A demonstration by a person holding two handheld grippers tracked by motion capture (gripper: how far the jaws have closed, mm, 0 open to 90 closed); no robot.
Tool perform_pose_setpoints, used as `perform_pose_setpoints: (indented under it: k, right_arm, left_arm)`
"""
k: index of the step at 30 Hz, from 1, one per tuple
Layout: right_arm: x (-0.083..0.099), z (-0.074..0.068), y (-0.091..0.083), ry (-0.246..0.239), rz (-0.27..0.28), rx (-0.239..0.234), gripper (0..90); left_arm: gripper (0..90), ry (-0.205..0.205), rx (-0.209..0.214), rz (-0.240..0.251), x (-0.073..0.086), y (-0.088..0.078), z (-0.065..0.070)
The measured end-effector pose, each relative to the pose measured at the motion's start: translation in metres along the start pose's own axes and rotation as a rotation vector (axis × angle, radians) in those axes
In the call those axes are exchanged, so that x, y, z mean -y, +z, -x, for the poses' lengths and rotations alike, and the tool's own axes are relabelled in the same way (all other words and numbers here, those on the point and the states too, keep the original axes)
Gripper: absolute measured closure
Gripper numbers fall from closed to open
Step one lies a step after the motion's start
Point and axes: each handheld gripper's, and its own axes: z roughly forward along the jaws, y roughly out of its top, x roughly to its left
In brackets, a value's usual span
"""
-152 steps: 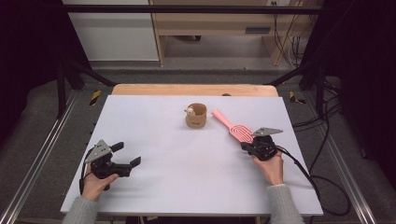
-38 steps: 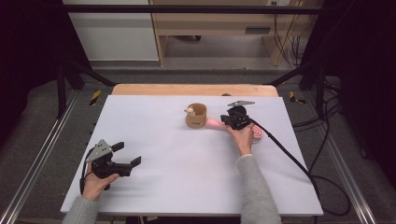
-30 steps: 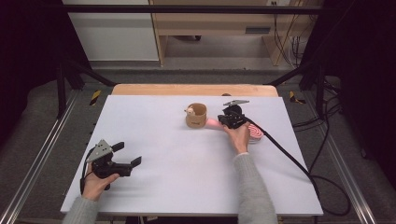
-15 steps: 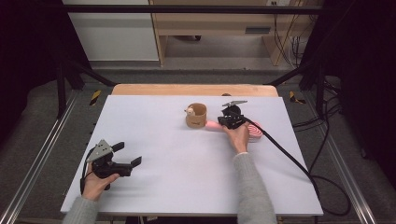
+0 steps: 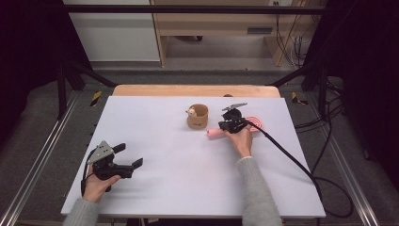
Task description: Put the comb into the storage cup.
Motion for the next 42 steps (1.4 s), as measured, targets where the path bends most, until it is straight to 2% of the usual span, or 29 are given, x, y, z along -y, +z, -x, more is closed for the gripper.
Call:
perform_pose_setpoints:
  k: [11, 19, 42]
  right_arm:
    - [0.006, -0.005, -0.004, -0.025, -0.045, -0.028, 90.0]
    - [0.009, -0.01, -0.01, -0.049, -0.056, -0.052, 90.0]
    - [0.034, -0.003, -0.034, -0.064, -0.046, -0.076, 90.0]
  left_arm:
    - [2.3, 0.002, 0.0, -0.002, 0.0, 0.0, 0.001]
    - [2.3, 0.003, -0.001, -0.001, 0.0, 0.0, 0.001]
    - [2.3, 0.003, -0.001, -0.005, 0.0, 0.0, 0.001]
